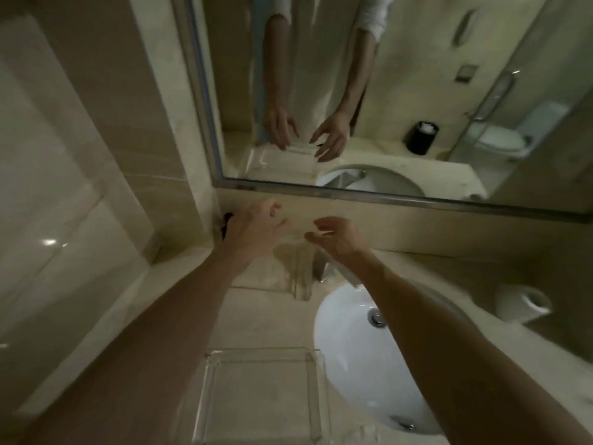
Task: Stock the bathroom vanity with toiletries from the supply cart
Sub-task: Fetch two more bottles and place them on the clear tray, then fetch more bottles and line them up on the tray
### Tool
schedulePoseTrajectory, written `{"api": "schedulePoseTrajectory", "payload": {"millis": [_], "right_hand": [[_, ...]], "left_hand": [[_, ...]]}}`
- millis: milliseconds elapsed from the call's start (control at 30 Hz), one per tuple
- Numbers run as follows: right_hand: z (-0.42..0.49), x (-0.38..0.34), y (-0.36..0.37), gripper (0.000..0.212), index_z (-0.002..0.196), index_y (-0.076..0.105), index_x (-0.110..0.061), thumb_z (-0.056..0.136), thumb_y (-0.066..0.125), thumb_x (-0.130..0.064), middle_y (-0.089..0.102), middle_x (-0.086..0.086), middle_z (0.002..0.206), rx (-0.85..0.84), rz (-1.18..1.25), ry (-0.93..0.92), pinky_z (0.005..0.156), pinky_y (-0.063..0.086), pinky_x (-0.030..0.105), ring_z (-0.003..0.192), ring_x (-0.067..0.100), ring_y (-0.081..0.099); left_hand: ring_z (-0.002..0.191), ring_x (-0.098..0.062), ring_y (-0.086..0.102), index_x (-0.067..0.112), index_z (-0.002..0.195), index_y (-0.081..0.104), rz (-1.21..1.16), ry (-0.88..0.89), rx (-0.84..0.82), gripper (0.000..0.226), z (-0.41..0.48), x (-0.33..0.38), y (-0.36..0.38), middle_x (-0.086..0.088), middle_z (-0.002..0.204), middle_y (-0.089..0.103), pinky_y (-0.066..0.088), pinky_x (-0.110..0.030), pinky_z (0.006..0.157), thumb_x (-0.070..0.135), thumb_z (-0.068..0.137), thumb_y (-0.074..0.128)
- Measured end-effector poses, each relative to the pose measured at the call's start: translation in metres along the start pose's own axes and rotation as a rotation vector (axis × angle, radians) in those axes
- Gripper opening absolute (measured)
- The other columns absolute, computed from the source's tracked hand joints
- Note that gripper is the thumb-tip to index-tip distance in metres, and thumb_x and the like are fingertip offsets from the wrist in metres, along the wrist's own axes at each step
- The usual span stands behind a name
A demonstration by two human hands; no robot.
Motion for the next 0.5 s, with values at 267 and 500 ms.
{"api": "schedulePoseTrajectory", "payload": {"millis": [267, 500], "right_hand": [[-0.138, 0.016, -0.153, 0.045, 0.123, 0.07, -0.011, 0.084, 0.082, -0.03, 0.072, 0.001, 0.117, 0.231, -0.038, 0.003, 0.084, 0.051, 0.025, 0.101, 0.015, 0.069], [-0.334, 0.077, -0.266, 0.031, 0.112, 0.073, -0.012, 0.085, 0.081, -0.022, 0.07, -0.002, 0.092, 0.515, -0.007, 0.115, 0.057, 0.048, 0.014, 0.074, 0.012, 0.066]], "left_hand": [[0.117, -0.022, 0.06, 0.031, 0.137, 0.051, 0.147, 0.284, -0.128, 0.056, -0.073, 0.154, 0.023, 0.006, 0.129, 0.062, 0.046, -0.035, 0.094, 0.052, 0.086, 0.065], [0.116, -0.023, 0.061, 0.03, 0.137, 0.052, 0.19, 0.582, -0.211, 0.062, -0.216, 0.281, 0.076, 0.003, 0.126, 0.066, 0.051, -0.039, 0.094, 0.06, 0.085, 0.065]]}}
Point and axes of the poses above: each hand's wrist, its own z-axis towards the middle knuckle, its own y-axis out of the palm, x = y × z, the point moved 2 cm from there along z, towards the middle knuckle
